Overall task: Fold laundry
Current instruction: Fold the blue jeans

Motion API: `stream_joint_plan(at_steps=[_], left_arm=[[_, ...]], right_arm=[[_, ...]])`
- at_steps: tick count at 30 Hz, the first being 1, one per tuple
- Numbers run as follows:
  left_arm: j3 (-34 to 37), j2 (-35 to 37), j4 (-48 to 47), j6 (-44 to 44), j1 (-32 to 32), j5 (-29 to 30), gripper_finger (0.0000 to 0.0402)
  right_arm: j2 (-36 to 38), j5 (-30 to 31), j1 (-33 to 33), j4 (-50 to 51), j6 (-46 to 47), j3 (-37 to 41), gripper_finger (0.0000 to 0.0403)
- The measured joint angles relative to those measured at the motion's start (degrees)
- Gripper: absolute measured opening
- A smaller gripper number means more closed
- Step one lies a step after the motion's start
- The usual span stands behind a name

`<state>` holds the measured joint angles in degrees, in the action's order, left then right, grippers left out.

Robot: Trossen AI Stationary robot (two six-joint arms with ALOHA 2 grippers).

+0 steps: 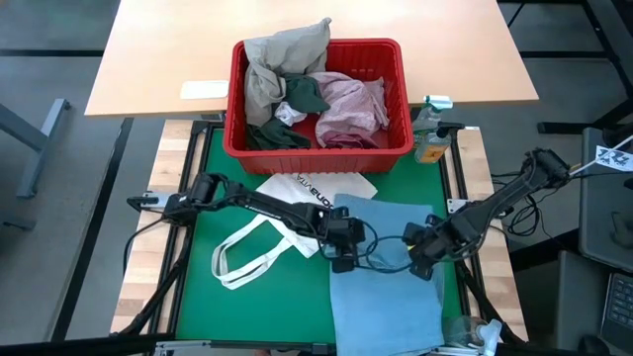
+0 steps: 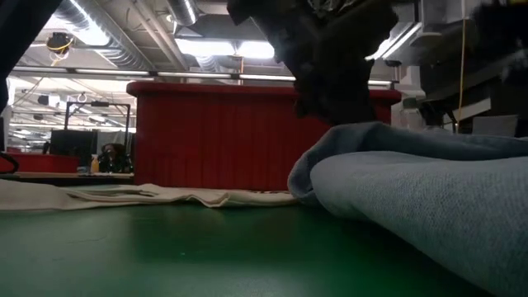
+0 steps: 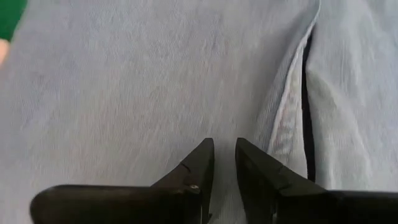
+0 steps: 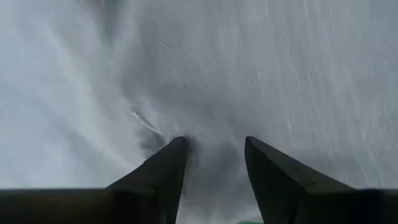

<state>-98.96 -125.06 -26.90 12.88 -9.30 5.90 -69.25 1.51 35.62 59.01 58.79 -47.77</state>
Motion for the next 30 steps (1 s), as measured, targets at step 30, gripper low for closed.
stream_joint_plan(at_steps=[30], left_arm=[[-5.08, -5.46, -6.26, -5.12, -1.27, 0.84, 0.0062]], right_arm=[[0.22, -7.04, 0.09, 4.72, 1.58, -1.52, 0.017]])
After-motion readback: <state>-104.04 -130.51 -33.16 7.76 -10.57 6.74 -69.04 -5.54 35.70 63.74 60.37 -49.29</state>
